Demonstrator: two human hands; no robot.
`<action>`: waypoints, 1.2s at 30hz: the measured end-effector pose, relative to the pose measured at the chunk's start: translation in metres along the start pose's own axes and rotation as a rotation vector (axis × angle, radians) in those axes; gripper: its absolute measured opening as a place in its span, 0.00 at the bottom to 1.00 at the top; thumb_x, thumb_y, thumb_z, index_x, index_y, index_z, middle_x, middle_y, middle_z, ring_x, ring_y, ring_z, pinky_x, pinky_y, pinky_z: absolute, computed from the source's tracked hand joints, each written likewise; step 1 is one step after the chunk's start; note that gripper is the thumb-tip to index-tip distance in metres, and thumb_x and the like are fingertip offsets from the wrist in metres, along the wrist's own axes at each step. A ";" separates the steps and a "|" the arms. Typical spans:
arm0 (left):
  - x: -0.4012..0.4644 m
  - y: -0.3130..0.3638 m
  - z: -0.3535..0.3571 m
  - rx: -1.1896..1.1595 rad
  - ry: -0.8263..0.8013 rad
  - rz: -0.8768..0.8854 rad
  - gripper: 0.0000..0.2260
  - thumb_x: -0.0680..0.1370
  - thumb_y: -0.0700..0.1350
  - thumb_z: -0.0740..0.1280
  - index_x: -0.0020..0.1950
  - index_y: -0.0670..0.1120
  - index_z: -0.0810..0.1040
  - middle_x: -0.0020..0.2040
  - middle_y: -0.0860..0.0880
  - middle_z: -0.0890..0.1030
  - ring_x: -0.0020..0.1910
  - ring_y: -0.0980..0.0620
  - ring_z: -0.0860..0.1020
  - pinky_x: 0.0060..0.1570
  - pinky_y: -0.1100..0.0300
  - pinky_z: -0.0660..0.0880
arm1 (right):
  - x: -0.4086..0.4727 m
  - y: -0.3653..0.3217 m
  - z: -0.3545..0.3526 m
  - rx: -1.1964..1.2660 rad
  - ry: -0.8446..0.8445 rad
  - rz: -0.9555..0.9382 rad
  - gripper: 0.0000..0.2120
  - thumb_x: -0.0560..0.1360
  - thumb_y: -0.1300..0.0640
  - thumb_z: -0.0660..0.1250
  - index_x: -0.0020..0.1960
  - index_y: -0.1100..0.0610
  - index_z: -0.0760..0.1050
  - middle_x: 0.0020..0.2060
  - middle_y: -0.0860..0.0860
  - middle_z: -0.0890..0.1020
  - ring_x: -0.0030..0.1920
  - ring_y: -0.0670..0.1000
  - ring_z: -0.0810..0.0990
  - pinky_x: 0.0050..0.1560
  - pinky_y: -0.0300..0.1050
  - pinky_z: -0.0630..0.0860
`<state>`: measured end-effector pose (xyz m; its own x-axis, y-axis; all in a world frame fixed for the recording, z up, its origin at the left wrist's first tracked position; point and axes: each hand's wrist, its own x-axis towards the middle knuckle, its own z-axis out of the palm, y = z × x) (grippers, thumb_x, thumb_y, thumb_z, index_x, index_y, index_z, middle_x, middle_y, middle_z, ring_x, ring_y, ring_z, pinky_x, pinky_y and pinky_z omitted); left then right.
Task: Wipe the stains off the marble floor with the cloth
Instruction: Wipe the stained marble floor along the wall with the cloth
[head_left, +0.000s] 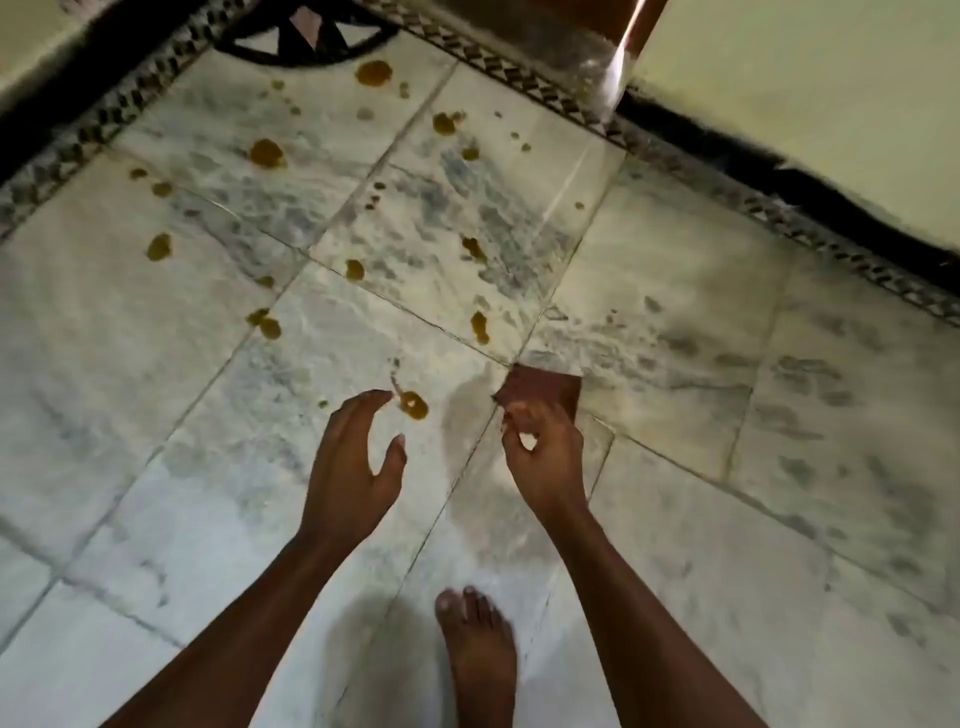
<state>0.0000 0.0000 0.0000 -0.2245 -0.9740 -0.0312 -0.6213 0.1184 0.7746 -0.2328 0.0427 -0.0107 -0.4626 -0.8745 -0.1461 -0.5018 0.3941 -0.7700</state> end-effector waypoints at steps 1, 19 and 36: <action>0.001 -0.022 0.012 0.022 -0.002 0.010 0.23 0.82 0.47 0.66 0.76 0.42 0.74 0.73 0.44 0.79 0.74 0.44 0.75 0.76 0.59 0.67 | 0.007 0.019 0.013 -0.033 0.023 -0.057 0.09 0.75 0.69 0.73 0.55 0.64 0.85 0.50 0.57 0.86 0.49 0.44 0.80 0.57 0.18 0.64; 0.013 -0.270 0.072 0.501 0.386 -0.203 0.29 0.85 0.54 0.60 0.81 0.37 0.68 0.80 0.35 0.69 0.77 0.33 0.71 0.73 0.37 0.69 | 0.092 0.184 0.147 -0.697 -0.014 -0.037 0.36 0.80 0.24 0.38 0.85 0.35 0.48 0.87 0.57 0.49 0.86 0.68 0.44 0.80 0.77 0.47; 0.016 -0.282 0.077 0.572 0.388 -0.215 0.26 0.85 0.50 0.60 0.80 0.39 0.71 0.82 0.38 0.69 0.80 0.36 0.69 0.75 0.39 0.68 | 0.040 0.127 0.233 -0.710 0.000 -0.247 0.30 0.83 0.35 0.55 0.84 0.34 0.55 0.88 0.52 0.51 0.87 0.62 0.45 0.81 0.71 0.54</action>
<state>0.1134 -0.0344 -0.2673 0.1630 -0.9731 0.1630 -0.9413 -0.1039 0.3212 -0.1448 -0.0081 -0.2596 -0.2758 -0.9610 -0.0212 -0.9416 0.2745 -0.1950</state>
